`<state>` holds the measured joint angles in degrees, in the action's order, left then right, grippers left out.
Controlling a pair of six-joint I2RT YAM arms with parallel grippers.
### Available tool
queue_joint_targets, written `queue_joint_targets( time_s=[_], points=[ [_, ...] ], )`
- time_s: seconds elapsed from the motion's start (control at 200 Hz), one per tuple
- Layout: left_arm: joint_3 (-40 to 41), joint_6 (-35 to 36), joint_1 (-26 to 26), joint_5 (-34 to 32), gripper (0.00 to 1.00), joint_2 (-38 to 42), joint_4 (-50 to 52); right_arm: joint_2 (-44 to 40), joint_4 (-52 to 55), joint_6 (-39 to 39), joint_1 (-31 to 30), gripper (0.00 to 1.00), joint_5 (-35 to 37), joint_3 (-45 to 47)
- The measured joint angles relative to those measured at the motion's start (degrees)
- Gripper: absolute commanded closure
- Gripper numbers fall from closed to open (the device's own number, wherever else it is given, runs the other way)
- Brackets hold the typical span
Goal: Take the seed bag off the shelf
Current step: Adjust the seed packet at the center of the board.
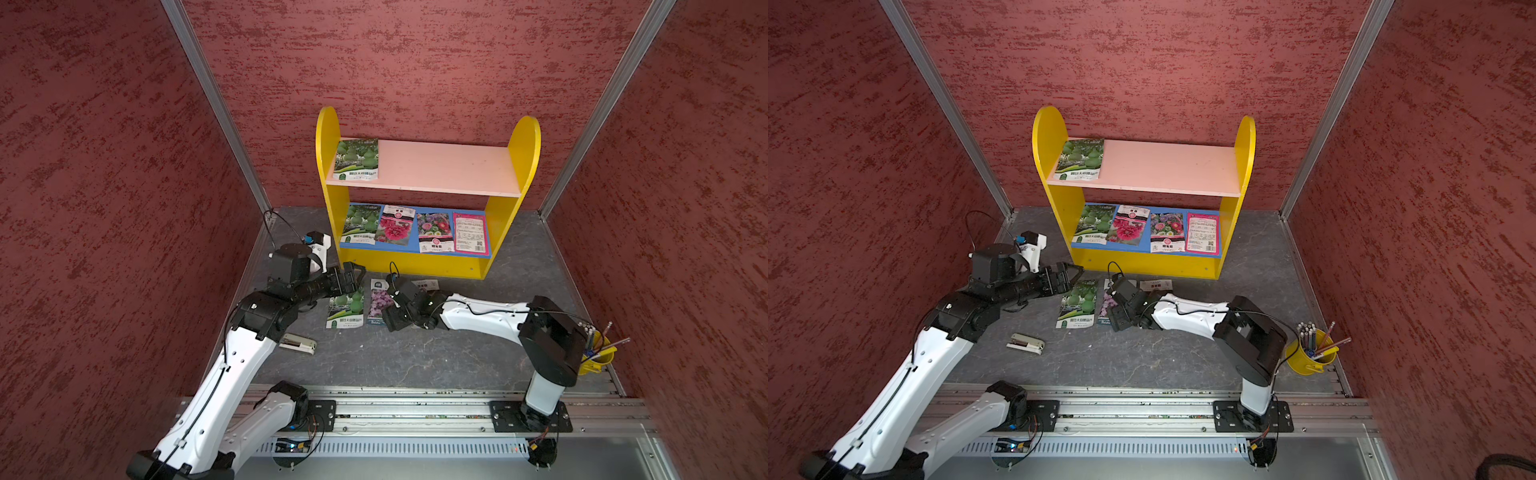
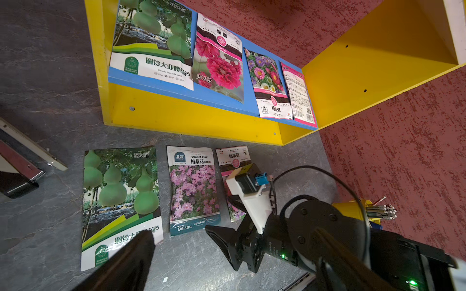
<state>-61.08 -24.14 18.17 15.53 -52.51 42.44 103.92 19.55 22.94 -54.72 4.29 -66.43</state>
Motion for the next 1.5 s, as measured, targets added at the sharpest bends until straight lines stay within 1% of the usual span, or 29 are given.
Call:
queue_joint_targets(
  time_s=[0.135,0.411,0.666,1.262,1.503],
  points=[
    [0.0,0.24,-0.57,0.04,0.0,0.46,0.11,2.69,-0.09,0.79,-0.92,0.2,0.5,-1.49],
    [0.0,0.31,-1.16,0.9,0.0,0.44,0.11,5.2,-0.9,1.73,-1.01,0.21,1.29,-1.81],
    [0.0,0.46,-1.49,1.09,0.0,0.44,0.11,7.61,-0.79,1.62,-1.03,0.21,2.6,-4.04],
    [0.02,0.5,-2.12,1.66,0.0,0.39,0.07,10.29,-0.31,-1.44,0.39,0.24,3.91,-6.93],
    [0.66,0.5,-2.16,2.23,0.0,0.39,0.02,11.06,-0.2,-2.69,1.84,0.25,3.96,-8.31]
  ],
)
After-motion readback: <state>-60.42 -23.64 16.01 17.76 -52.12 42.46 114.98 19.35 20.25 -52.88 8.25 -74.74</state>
